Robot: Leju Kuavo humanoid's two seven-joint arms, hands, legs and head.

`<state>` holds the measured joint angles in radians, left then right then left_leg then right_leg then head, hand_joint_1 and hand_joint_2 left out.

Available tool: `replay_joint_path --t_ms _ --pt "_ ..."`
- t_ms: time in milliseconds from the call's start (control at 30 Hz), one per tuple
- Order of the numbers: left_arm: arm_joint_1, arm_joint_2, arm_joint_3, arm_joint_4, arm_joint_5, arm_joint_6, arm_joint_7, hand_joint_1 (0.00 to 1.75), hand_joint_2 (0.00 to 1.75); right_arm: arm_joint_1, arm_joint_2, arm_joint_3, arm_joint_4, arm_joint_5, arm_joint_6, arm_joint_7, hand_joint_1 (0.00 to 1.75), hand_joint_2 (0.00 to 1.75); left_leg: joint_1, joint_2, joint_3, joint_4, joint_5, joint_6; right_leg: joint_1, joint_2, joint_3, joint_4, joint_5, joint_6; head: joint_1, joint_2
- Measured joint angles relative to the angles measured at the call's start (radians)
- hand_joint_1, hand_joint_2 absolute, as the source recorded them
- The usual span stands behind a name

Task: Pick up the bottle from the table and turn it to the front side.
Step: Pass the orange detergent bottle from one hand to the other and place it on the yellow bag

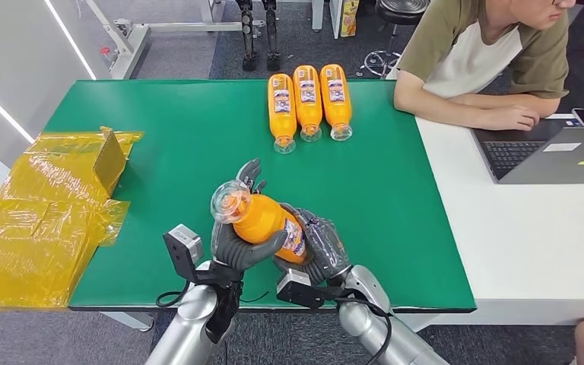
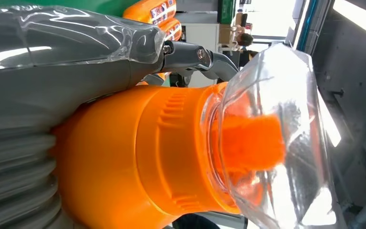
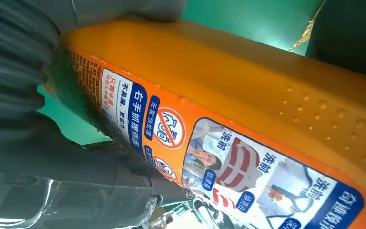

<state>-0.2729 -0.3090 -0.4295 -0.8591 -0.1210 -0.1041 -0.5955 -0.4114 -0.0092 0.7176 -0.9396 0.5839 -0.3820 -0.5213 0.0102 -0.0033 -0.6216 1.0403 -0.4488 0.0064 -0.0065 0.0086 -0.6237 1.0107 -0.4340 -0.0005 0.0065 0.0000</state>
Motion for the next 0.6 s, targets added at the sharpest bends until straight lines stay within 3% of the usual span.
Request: replay_joint_path --t_ms 333,467,600 --pt "0.0 0.0 0.0 0.0 -0.002 0.0 0.0 0.01 1.75 0.0 0.0 0.0 0.0 0.003 0.002 0.003 1.75 1.75 0.0 0.0 0.0 0.0 0.0 0.0 0.0 0.0 0.0 0.0 0.0 0.0 0.0 0.0" --pt "0.0 0.0 0.0 0.0 0.009 0.0 0.0 1.68 1.75 0.0 0.0 0.0 0.0 0.016 0.016 0.013 1.75 1.75 0.0 0.0 0.0 0.0 0.0 0.0 0.0 0.0 0.0 0.0 0.0 0.0 0.0 0.0" --pt "0.0 0.0 0.0 0.0 0.031 -0.001 -0.005 1.75 1.75 0.003 0.0 0.0 -0.001 0.033 0.027 0.032 1.75 1.75 0.0 0.0 0.0 0.0 0.0 0.0 0.0 0.0 0.0 0.0 0.0 0.0 0.0 0.0"
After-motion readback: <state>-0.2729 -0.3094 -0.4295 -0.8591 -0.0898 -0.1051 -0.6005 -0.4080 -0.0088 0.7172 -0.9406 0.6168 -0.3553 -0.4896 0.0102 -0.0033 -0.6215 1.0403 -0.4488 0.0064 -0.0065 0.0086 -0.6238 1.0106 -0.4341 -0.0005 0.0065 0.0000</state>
